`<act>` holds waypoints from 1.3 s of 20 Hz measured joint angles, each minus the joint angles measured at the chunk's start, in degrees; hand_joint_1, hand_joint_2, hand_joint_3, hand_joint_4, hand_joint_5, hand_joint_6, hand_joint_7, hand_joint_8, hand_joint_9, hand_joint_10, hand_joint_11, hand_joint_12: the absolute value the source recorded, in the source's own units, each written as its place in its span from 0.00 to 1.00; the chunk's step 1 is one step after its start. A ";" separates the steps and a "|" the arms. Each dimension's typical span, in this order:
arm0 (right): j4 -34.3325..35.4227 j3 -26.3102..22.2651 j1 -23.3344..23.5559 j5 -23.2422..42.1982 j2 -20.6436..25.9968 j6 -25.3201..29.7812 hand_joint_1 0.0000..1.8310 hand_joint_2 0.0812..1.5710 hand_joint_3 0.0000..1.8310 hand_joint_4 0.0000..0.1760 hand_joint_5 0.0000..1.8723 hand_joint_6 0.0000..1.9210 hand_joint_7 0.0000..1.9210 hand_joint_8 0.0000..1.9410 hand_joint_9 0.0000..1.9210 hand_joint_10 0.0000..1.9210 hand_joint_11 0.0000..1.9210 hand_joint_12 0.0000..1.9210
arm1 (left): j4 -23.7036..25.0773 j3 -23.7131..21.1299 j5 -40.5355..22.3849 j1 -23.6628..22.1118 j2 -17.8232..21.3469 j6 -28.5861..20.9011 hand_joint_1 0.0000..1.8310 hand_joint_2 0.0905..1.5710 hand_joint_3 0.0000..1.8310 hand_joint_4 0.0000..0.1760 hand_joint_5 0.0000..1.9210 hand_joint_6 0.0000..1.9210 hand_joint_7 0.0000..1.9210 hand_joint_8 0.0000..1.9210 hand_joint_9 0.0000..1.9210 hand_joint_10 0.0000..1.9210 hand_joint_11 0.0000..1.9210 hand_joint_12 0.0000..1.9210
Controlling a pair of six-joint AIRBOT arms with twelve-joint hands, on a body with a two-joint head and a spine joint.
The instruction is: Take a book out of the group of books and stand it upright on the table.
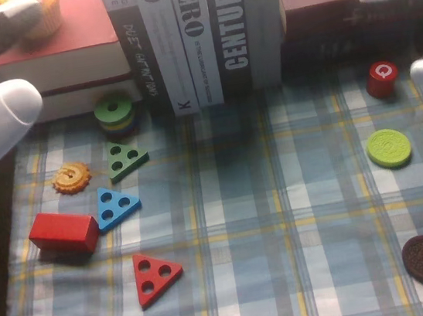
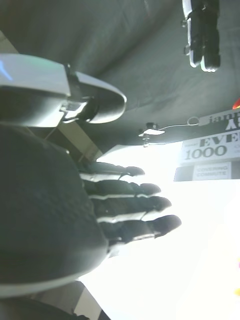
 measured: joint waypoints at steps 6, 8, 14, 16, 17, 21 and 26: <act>-2.89 2.97 10.71 1.25 -4.02 -0.68 0.18 0.87 0.00 0.36 0.28 0.00 0.17 0.00 0.12 0.00 0.01 0.21 | -0.59 0.07 0.22 0.17 -0.72 0.00 0.08 0.81 0.00 0.99 0.19 0.00 0.14 0.00 0.08 0.00 0.00 0.11; -4.61 4.24 14.64 0.90 -5.05 -1.07 0.09 0.87 0.00 0.53 0.24 0.00 0.15 0.00 0.09 0.00 0.02 0.16 | -0.57 0.37 0.26 0.22 -0.72 -0.57 0.09 0.81 0.00 1.00 0.20 0.00 0.15 0.00 0.08 0.00 0.00 0.09; -10.10 9.86 24.79 -12.33 -9.68 -1.44 0.00 0.74 0.00 0.99 0.13 0.00 0.00 0.00 0.00 0.00 0.00 0.00 | -0.72 1.20 1.03 0.22 -2.12 -2.60 0.08 0.81 0.00 0.99 0.21 0.00 0.15 0.00 0.08 0.00 0.02 0.11; -11.32 12.04 27.17 -17.57 -11.21 -1.44 0.00 0.72 0.00 1.00 0.12 0.00 0.00 0.00 0.00 0.00 0.00 0.00 | -0.68 1.33 1.18 0.22 -2.14 -2.62 0.03 0.82 0.00 0.98 0.20 0.00 0.15 0.00 0.07 0.00 0.01 0.11; -11.43 12.79 28.09 -19.37 -11.76 -1.44 0.00 0.70 0.00 1.00 0.11 0.00 0.00 0.00 0.00 0.00 0.00 0.00 | -0.63 1.49 1.29 0.22 -2.14 -2.69 0.01 0.82 0.00 1.00 0.20 0.00 0.15 0.00 0.06 0.00 0.00 0.10; -14.99 14.73 31.93 -25.73 -13.51 -1.49 0.00 0.69 0.00 1.00 0.10 0.00 0.00 0.00 0.00 0.00 0.00 0.00 | -0.85 1.55 1.64 0.22 -2.84 -2.99 0.01 0.83 0.00 0.99 0.20 0.00 0.16 0.00 0.07 0.00 0.00 0.10; -15.61 14.34 34.29 -31.85 -13.86 -8.52 0.00 0.68 0.00 1.00 0.11 0.01 0.00 0.00 0.00 0.00 0.00 0.00 | -0.74 1.68 2.23 0.22 -2.97 -3.48 0.03 0.84 0.00 1.00 0.14 0.00 0.15 0.00 0.07 0.00 0.00 0.04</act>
